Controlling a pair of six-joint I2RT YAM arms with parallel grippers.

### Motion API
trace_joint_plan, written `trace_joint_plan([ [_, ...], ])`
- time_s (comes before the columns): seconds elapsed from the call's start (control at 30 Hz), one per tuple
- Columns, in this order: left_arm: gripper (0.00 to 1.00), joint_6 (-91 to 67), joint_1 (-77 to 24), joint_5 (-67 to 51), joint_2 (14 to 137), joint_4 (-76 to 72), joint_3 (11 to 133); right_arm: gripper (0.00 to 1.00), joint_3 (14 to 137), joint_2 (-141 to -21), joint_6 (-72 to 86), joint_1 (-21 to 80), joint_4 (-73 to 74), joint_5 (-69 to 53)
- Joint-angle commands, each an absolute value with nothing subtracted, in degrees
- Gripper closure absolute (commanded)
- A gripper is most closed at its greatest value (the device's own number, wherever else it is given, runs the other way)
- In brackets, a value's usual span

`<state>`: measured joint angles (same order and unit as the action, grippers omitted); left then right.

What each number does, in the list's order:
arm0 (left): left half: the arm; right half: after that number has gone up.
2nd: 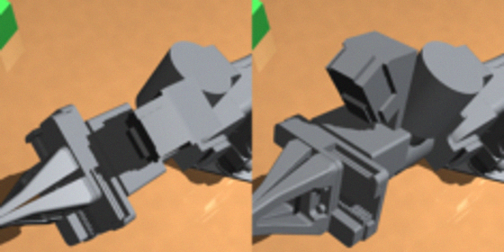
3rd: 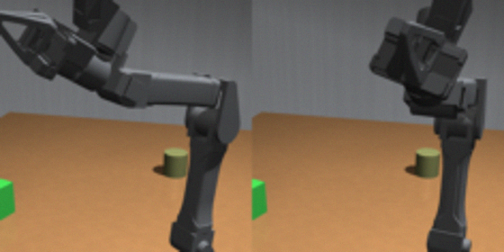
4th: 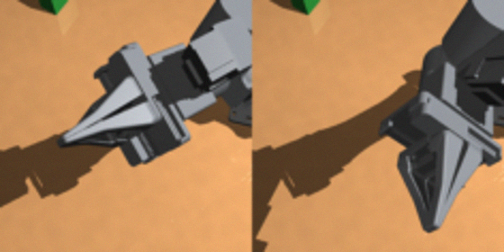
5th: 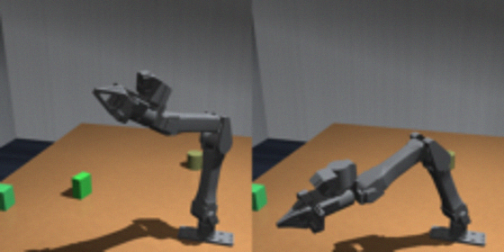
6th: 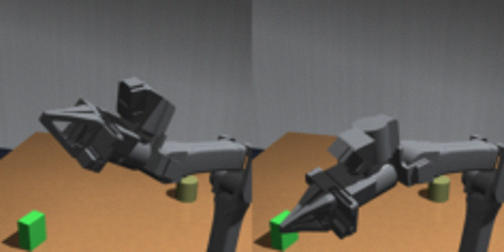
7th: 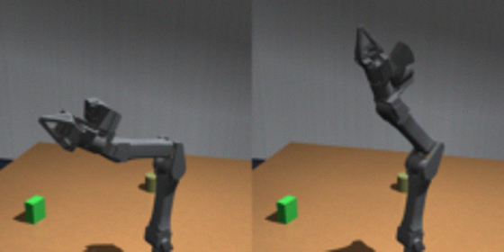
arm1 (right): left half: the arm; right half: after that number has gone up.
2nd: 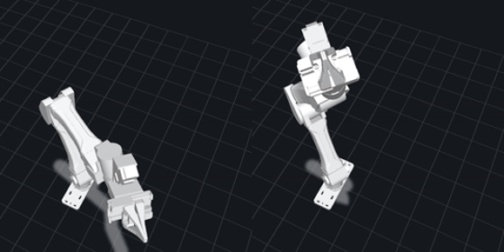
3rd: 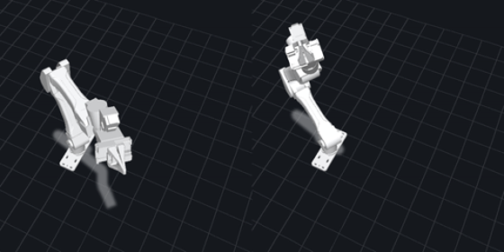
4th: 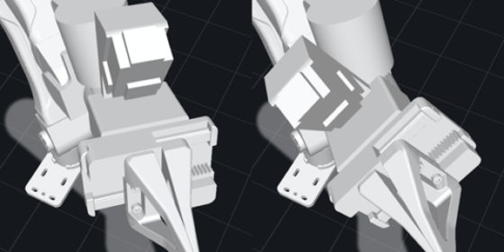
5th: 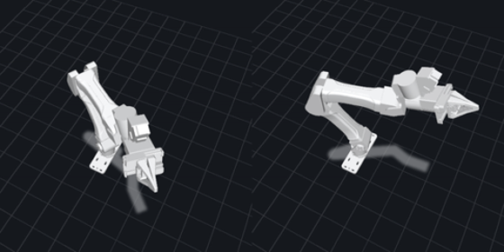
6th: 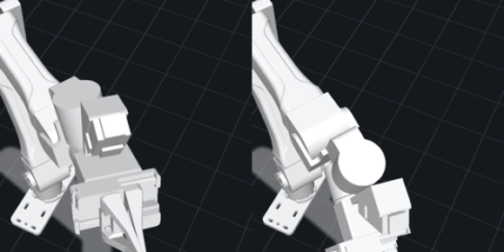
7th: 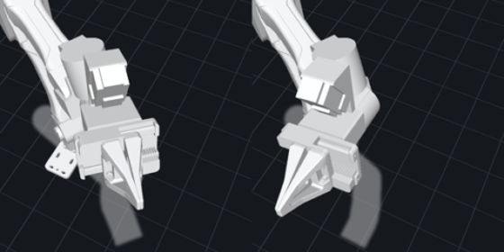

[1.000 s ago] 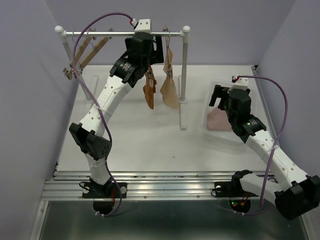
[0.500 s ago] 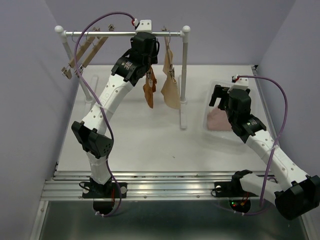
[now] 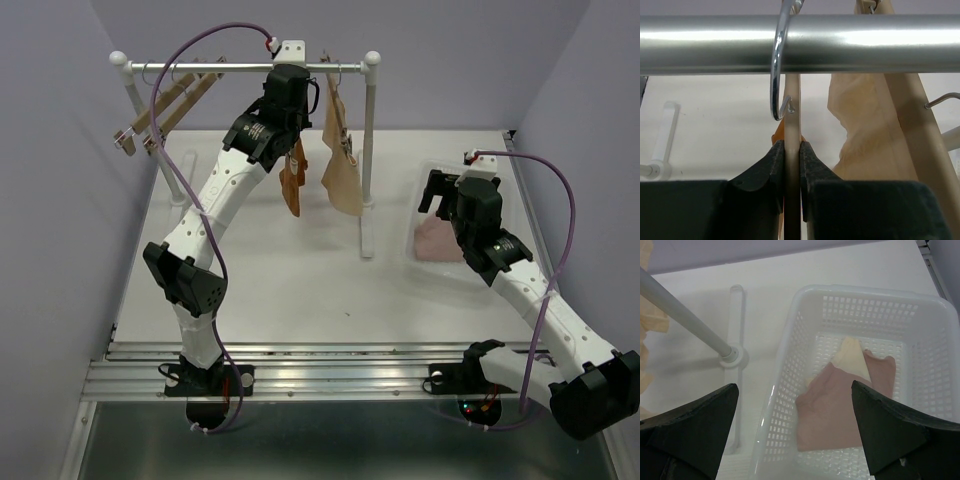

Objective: Remove the underwear clipped to the hanger

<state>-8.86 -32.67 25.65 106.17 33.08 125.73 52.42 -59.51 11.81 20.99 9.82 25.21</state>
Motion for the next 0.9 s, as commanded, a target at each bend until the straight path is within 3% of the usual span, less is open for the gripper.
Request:
trace_joint_plan([
  [0.0, 1.0, -6.5, -32.9, 26.7, 105.5, 30.8, 128.9, 0.0, 52.3, -58.2, 11.5, 20.8, 7.1, 26.2],
  [0.87, 1.0, -2.5, -33.7, 27.9, 94.2, 22.3, 117.7, 0.0, 52.0, -57.9, 10.7, 20.8, 6.5, 23.8],
])
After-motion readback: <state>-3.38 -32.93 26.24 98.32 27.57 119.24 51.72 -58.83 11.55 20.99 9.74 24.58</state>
